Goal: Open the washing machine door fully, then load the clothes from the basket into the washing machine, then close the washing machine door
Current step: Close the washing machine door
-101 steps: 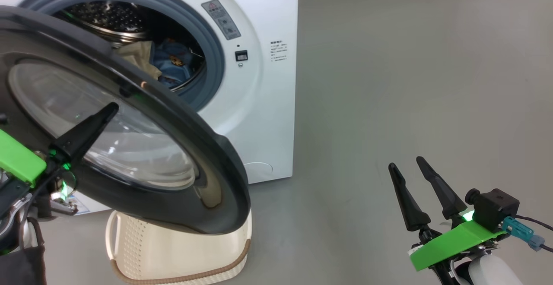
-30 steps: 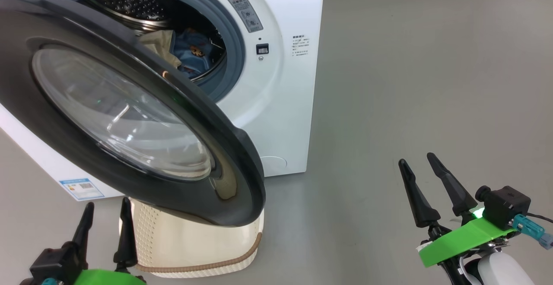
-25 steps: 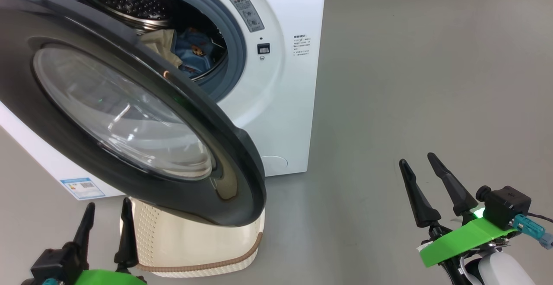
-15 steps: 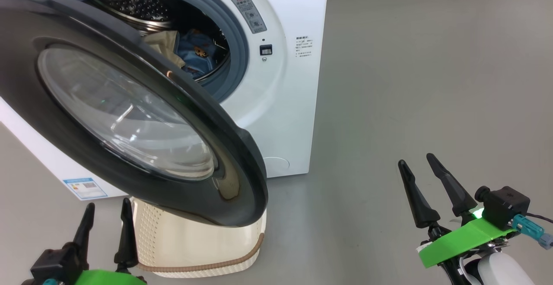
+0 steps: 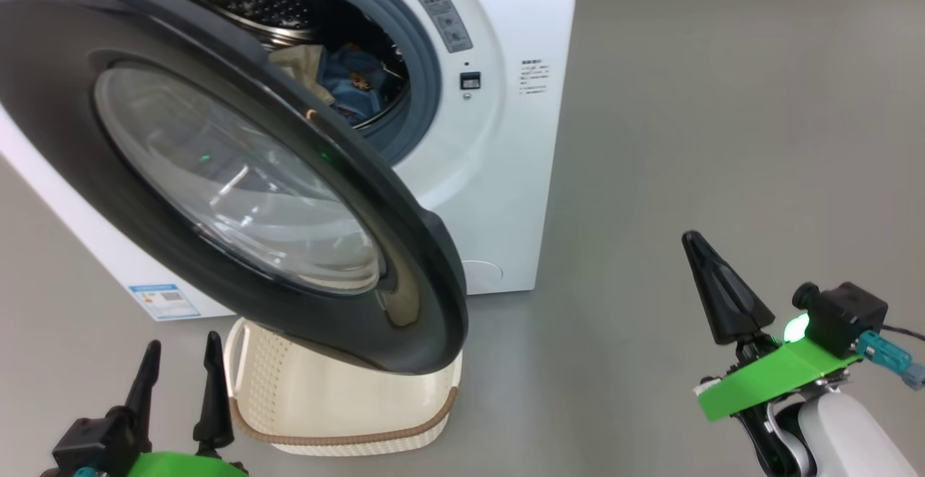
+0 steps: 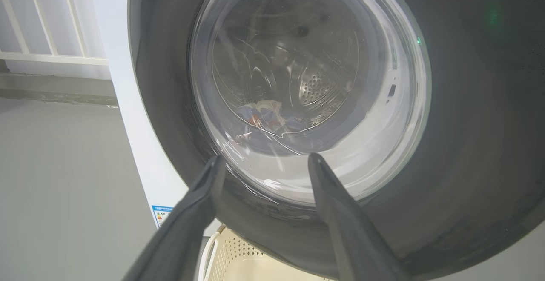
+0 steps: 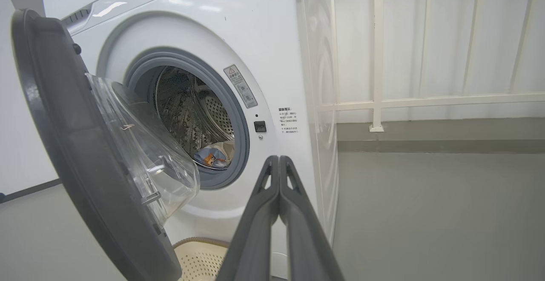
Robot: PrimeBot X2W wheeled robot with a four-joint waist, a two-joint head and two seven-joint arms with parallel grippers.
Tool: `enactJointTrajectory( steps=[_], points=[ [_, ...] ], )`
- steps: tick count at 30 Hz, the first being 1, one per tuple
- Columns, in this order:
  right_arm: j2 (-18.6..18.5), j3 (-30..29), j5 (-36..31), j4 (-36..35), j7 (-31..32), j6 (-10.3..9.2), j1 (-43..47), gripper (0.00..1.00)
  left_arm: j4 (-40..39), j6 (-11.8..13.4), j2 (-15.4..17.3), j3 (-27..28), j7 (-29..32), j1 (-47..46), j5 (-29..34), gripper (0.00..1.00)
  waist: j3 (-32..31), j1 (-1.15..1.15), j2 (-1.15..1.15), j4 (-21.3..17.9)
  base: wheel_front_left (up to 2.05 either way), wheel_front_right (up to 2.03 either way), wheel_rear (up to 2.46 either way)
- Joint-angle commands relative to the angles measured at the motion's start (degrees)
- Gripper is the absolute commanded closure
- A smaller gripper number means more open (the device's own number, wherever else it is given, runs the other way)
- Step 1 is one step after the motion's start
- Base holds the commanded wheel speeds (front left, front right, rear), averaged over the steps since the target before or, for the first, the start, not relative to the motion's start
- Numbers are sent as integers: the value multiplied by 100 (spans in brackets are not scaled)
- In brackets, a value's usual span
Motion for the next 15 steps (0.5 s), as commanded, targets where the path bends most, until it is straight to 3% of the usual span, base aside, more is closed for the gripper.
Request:
enactJointTrajectory(
  steps=[1,15],
  points=[
    [-57,139,-6,-176,-26,9,-195,100,-109,-19,68,200,-37,-122,-22,0,-16,0,0,83,0,0,0],
    [61,663,288,-1144,-26,9,-872,100,-63,-55,24,133,-37,-81,-12,0,-152,0,0,796,0,0,0]
  ],
)
